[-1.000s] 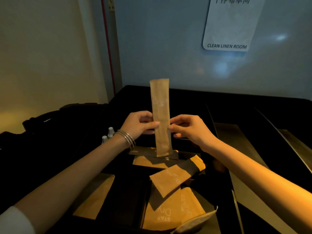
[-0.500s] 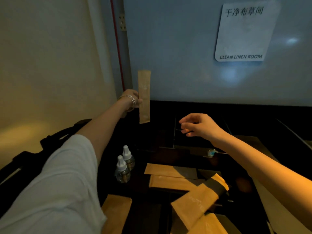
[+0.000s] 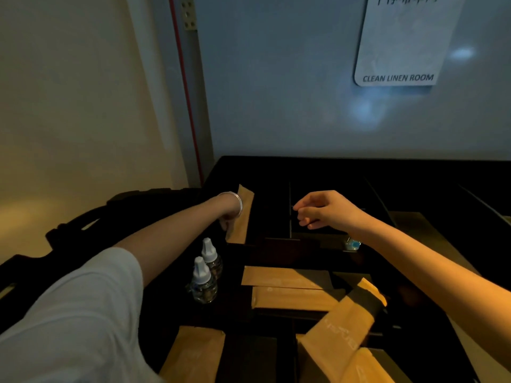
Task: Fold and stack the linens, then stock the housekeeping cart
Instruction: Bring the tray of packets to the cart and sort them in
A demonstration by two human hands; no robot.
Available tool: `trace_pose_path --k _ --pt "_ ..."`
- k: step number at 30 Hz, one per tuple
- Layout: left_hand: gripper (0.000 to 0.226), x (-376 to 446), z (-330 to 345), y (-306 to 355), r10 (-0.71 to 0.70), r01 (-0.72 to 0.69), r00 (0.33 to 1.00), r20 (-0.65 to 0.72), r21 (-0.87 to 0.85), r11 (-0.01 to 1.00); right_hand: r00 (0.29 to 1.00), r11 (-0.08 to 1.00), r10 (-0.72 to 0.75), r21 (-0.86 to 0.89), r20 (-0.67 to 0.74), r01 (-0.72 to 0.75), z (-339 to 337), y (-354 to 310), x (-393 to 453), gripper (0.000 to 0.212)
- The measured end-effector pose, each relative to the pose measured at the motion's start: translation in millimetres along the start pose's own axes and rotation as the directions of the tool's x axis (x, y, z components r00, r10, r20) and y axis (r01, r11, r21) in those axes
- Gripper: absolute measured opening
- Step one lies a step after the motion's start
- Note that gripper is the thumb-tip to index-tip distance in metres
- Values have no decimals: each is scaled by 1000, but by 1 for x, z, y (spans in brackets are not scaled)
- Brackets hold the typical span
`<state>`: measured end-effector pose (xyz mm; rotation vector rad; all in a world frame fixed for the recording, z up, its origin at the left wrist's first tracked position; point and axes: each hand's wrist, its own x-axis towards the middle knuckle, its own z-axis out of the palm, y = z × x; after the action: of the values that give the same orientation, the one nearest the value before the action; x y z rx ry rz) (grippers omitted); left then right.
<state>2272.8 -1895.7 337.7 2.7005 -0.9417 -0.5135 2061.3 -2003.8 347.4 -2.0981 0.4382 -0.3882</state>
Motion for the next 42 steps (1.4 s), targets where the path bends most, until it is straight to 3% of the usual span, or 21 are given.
trace_pose_path --k 2,4,7,10,14,18,21,23,25,27,29,31,34,37,39,42 --pt "36 -2 7 1 -3 11 1000 -22 356 934 1000 1000 -6 -6 10 6 4 1 1 9" --pt "45 -1 10 7 117 -61 992 -53 610 790 1000 1000 -8 -2 19 8 5 2 3 10" --pt "71 -1 15 11 317 -289 946 62 603 744 1000 1000 3 -1 28 -3 2 3 1 11" --pt "84 6 29 5 228 -316 949 220 632 707 1000 1000 8 -9 24 -8 -3 5 -4 10" --pt "65 24 33 -16 37 -262 955 295 773 578 999 999 25 -39 33 -23 -14 11 -13 12" --pt "69 18 25 -15 82 -282 956 282 807 519 996 998 46 -57 81 -41 -26 14 -29 11" --pt "76 8 21 -11 76 -299 949 305 803 515 987 998 35 -53 159 -27 -37 18 -45 13" --pt "77 -3 11 -3 112 -314 945 308 755 576 964 994 14 -110 267 17 -45 20 -57 16" --pt "68 -13 0 7 265 -360 933 243 624 694 923 980 10 -189 384 68 -51 20 -67 22" --pt "48 -31 -6 18 489 -458 870 70 485 745 874 972 22 -214 485 95 -51 21 -74 28" --pt "25 -59 -1 28 653 -607 755 -61 310 731 822 948 26 -276 569 160 -46 23 -78 32" --pt "12 -94 15 37 724 -713 687 -59 138 688 763 875 66 -404 643 265 -36 24 -78 38" --pt "14 -118 40 40 751 -744 657 63 214 633 703 784 137 -510 698 353 -23 27 -75 46" --pt "16 -118 44 30 732 -707 680 44 306 638 776 764 16 -508 631 398 -23 30 -73 27" --pt "14 -114 37 23 706 -681 708 -6 262 684 827 779 -100 -474 554 412 -28 31 -72 11" --pt "19 -111 33 17 677 -662 732 -81 152 734 894 856 -204 -370 399 360 -34 26 -71 9"
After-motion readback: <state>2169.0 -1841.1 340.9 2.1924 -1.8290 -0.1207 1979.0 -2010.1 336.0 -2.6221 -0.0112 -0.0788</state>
